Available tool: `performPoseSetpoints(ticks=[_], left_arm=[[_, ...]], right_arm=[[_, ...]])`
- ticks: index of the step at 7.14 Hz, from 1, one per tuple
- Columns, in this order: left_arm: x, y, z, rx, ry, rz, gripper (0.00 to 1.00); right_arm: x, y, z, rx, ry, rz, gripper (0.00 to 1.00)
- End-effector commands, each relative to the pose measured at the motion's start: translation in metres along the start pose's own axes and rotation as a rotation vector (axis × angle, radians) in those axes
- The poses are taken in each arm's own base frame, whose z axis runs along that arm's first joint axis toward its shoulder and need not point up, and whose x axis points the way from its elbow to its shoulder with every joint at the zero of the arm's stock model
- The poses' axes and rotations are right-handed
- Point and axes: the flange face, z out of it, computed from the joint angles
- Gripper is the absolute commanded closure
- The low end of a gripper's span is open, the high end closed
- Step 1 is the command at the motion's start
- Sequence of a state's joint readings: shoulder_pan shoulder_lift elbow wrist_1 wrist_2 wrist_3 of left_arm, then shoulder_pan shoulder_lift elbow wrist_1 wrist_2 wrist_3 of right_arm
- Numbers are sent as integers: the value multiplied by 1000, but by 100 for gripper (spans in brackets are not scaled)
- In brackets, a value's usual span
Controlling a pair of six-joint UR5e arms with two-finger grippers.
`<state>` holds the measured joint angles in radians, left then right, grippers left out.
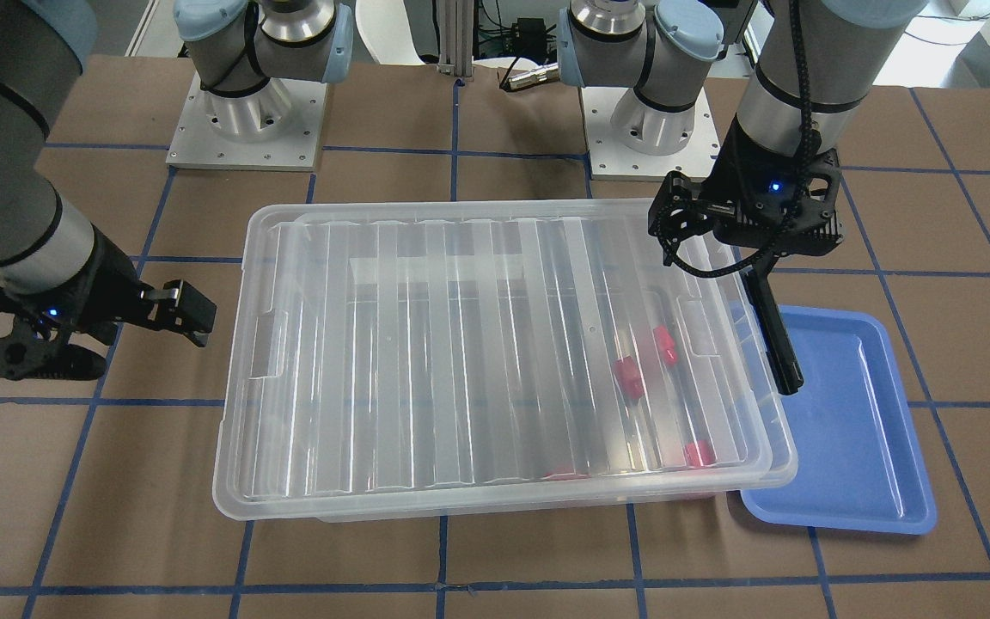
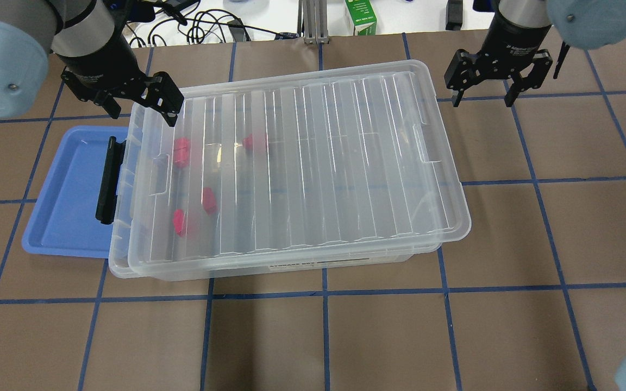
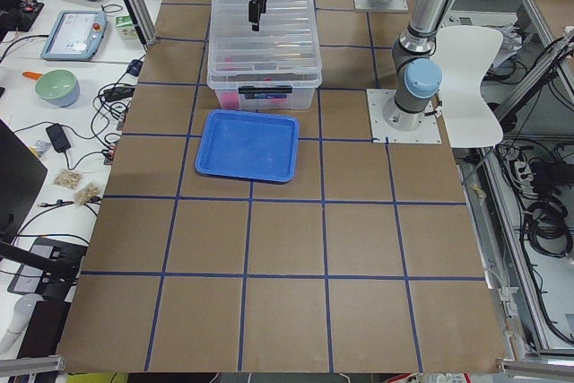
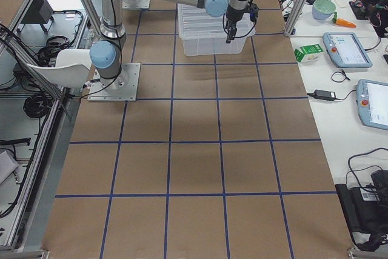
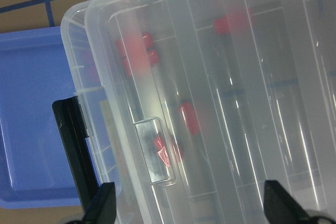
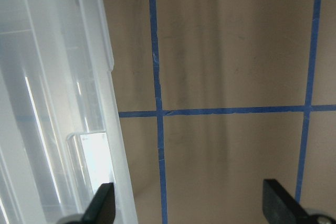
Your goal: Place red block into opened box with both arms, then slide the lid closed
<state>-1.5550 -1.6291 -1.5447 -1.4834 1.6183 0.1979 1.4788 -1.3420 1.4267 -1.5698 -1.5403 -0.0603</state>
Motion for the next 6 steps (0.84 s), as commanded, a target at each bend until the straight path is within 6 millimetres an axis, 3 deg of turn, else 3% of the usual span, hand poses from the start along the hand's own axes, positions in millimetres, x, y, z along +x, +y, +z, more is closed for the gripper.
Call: performPoseSetpoints(ticks=[1, 3, 4, 5, 6], left_arm=[[0, 0, 0, 0, 0, 0, 0], [0, 0, -1, 2, 0, 0, 0], [0, 0, -1, 2, 0, 0, 0], [0, 0, -1, 2, 0, 0, 0], [0, 0, -1, 2, 0, 0, 0]], right_arm=[[-6, 54, -54, 20, 2, 68, 0], [-42, 77, -60, 7, 5, 94, 0], [-53, 82, -49, -26, 21, 116, 0], [-52, 84, -34, -56, 28, 102, 0], [-45, 91, -39, -56, 28, 114, 0]])
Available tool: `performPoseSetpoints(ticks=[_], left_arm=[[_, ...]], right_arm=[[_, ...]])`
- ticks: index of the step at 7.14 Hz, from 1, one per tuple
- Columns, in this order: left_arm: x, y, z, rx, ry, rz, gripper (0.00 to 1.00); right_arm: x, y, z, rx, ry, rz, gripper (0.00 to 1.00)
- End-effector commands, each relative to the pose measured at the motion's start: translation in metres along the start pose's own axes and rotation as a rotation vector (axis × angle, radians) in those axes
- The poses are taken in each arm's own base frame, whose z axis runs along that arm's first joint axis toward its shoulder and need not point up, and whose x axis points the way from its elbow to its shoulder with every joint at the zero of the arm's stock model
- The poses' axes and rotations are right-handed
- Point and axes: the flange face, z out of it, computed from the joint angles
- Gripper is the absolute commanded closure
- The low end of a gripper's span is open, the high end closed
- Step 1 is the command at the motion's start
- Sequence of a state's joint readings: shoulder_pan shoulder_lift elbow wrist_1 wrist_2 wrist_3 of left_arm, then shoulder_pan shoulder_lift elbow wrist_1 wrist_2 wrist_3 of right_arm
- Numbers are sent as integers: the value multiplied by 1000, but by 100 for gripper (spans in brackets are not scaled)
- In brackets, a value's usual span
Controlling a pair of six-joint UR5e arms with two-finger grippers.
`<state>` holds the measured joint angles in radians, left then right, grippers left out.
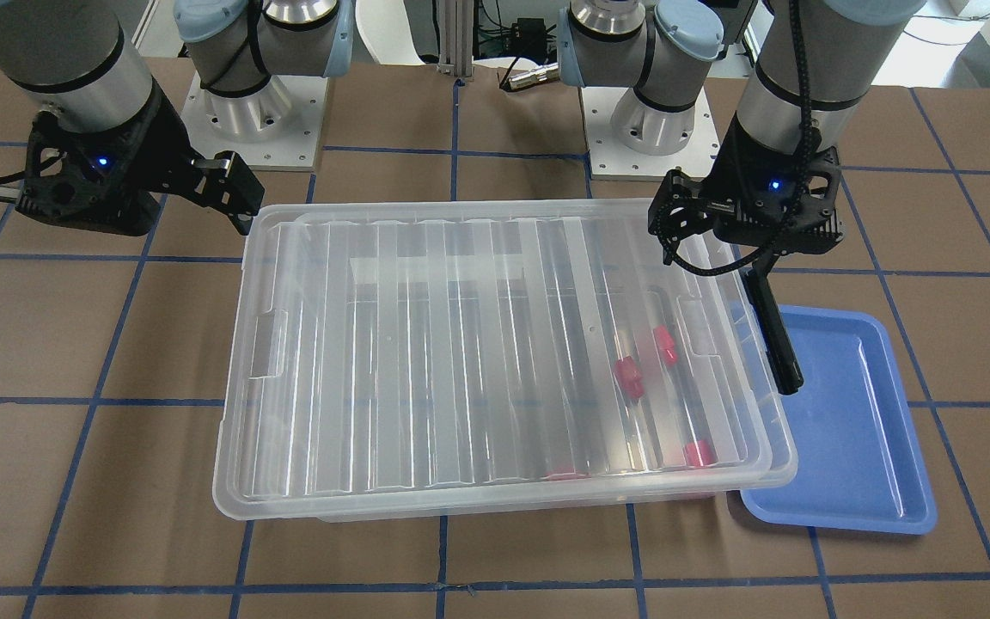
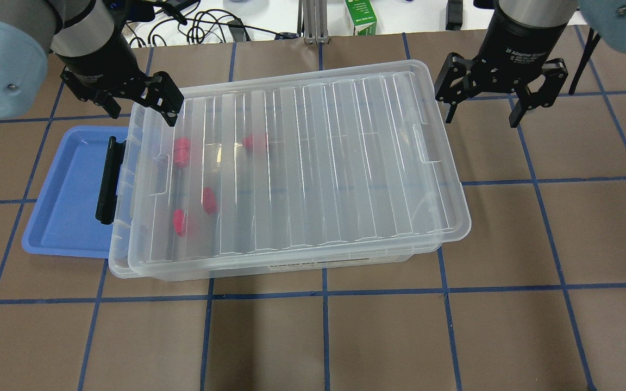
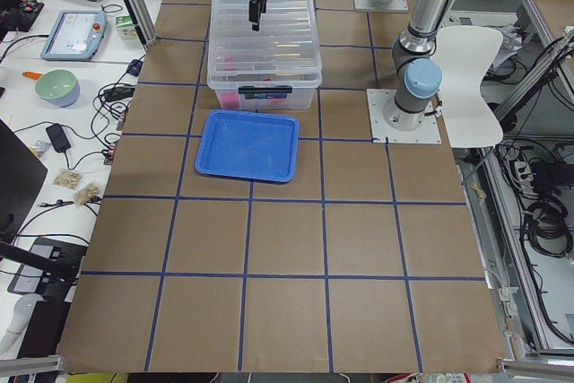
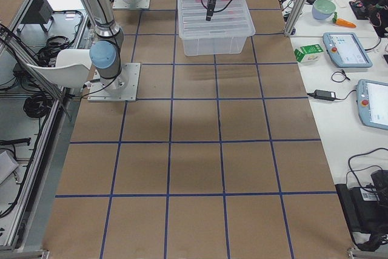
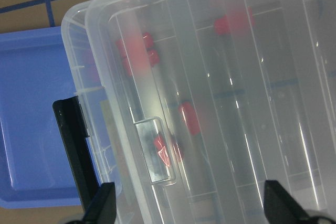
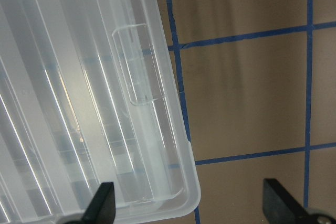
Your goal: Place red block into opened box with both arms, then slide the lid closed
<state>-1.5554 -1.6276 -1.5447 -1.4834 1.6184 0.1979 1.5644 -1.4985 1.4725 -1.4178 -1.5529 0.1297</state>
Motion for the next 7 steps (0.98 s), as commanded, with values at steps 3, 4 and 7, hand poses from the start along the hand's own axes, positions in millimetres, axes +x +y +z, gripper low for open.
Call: performPoseSetpoints(ticks=[3, 4, 7], left_arm=[[0, 0, 6, -4, 1, 2, 0], [0, -2, 3, 3, -2, 1, 0], [0, 0, 1, -2, -1, 0, 0]], right_arm=[[5, 9, 3, -19, -5, 14, 0], [10, 8, 2, -17, -1, 23, 0], [19, 5, 2, -19, -3, 42, 0]])
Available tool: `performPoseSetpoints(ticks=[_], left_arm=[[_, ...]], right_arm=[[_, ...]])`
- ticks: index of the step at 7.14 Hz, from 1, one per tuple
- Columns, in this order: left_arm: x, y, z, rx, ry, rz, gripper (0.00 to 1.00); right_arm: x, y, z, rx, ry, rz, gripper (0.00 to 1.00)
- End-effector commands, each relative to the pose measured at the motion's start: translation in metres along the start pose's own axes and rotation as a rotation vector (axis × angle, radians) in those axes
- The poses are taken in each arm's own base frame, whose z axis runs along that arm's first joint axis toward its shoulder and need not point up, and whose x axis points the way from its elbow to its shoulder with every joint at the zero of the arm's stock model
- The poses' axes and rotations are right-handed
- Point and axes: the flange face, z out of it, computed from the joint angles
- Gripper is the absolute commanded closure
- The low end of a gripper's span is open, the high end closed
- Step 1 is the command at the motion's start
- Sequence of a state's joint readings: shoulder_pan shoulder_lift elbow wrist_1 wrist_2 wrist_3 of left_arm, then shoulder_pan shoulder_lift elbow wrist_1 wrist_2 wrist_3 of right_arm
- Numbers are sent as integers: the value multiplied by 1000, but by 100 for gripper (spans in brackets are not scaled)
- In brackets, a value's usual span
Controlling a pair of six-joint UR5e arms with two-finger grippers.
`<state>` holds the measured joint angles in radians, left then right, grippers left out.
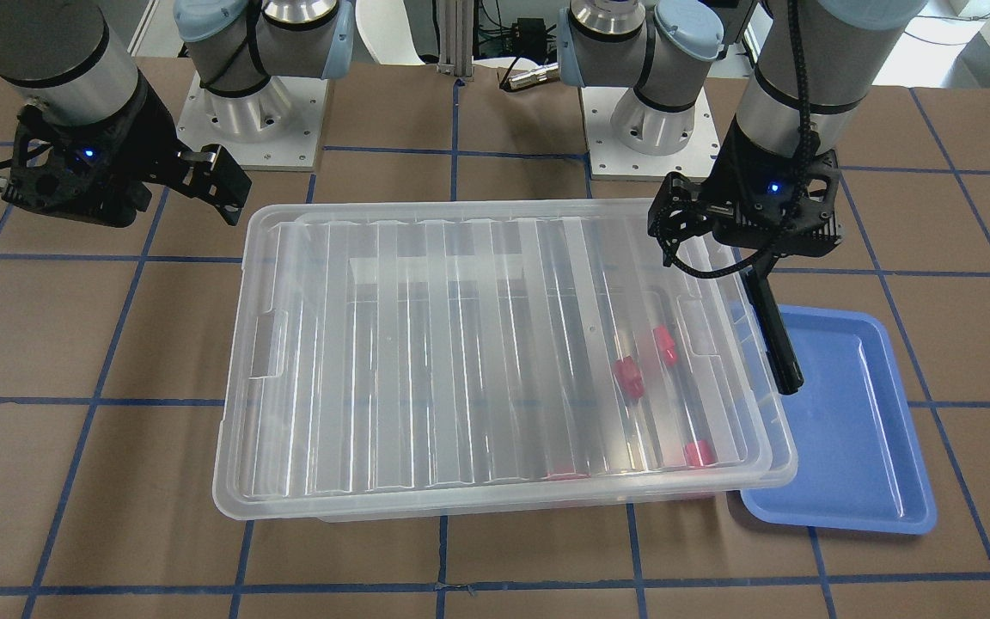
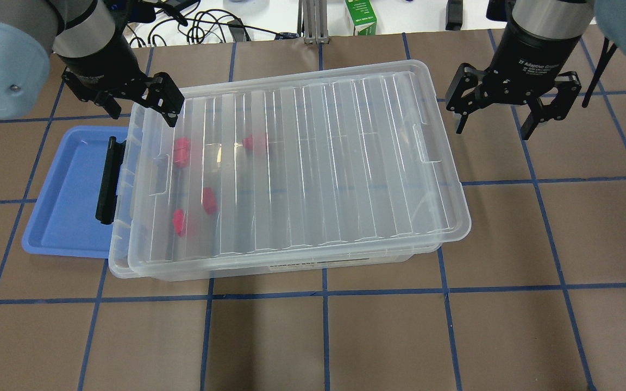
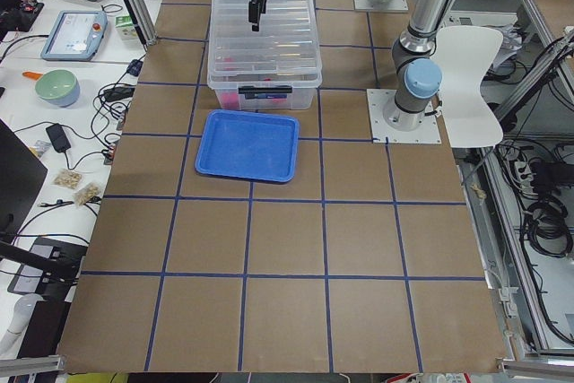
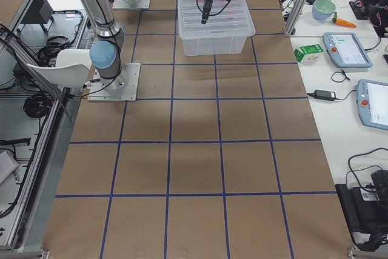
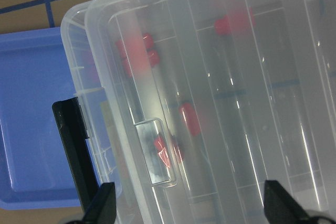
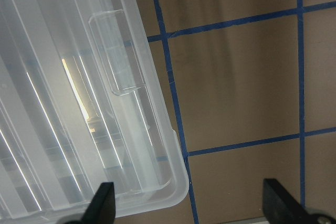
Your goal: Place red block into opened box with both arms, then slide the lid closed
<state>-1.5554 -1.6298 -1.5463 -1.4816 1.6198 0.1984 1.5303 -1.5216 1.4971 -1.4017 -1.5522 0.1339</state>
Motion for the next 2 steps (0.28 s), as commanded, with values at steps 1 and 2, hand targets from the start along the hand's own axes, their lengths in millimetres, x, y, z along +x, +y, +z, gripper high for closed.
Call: performPoseSetpoints(ticks=[1, 2], left_arm=[[0, 0, 0, -2, 0, 0, 0], [0, 0, 0, -1, 0, 0, 0]], right_arm=[[1, 0, -1, 1, 1, 5, 0], [2, -1, 0, 2, 1, 6, 0]])
